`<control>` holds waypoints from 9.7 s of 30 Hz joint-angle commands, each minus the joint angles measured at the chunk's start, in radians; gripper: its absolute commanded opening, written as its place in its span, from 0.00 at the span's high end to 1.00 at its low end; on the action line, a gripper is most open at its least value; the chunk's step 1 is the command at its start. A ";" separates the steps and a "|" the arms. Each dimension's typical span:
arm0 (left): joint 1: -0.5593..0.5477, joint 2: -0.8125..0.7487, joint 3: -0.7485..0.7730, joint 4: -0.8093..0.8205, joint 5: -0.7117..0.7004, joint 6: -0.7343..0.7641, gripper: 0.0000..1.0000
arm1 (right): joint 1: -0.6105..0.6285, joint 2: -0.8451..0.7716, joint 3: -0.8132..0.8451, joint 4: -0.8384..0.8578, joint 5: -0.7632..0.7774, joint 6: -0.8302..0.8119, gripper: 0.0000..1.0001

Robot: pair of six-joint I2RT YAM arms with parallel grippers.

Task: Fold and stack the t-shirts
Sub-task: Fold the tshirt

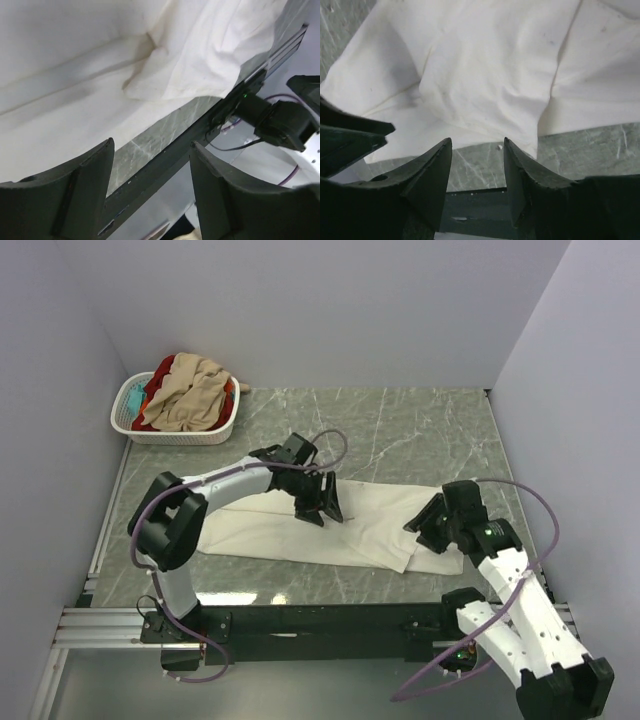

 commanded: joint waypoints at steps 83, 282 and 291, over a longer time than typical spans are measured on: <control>0.451 0.091 0.105 0.033 -0.219 0.145 0.28 | -0.430 1.360 1.005 0.117 0.342 -0.382 0.68; -0.152 -0.463 -0.253 -0.042 -0.291 -0.002 0.21 | 0.093 1.124 1.015 -0.056 0.041 -0.329 0.46; -0.001 -0.719 -0.469 -0.148 -0.422 -0.031 0.20 | 0.363 0.668 0.414 0.088 0.043 -0.087 0.46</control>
